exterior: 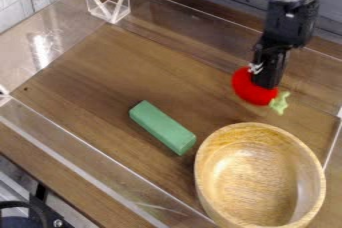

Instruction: Move the red object to the right side of the table

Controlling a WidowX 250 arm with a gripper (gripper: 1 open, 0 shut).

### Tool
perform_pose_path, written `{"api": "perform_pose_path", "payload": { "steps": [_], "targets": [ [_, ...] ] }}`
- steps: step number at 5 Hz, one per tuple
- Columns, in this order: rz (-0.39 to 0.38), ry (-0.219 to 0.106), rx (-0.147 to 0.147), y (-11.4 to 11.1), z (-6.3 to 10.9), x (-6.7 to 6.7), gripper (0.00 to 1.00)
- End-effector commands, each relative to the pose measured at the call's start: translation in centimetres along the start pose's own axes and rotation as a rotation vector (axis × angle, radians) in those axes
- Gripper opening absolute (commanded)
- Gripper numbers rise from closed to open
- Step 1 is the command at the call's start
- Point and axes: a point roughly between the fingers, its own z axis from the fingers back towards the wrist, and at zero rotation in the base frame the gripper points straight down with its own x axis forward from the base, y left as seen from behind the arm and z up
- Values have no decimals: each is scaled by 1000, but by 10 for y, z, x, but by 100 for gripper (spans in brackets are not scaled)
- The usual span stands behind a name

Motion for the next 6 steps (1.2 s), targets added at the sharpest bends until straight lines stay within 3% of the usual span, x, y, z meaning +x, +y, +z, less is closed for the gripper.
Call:
{"api": "perform_pose_path", "payload": {
  "steps": [1, 2, 3, 4, 5, 6],
  "targets": [
    [-11, -15, 109, 5, 34, -5, 100],
    [3, -3, 133, 11, 44, -13, 100],
    [-39, 16, 156, 9, 66, -22, 100],
    [-76, 43, 200, 0, 99, -29, 100],
    [-140, 46, 220, -5, 115, -32, 100],
    [-237, 44, 206, -12, 103, -27, 100]
  ]
}}
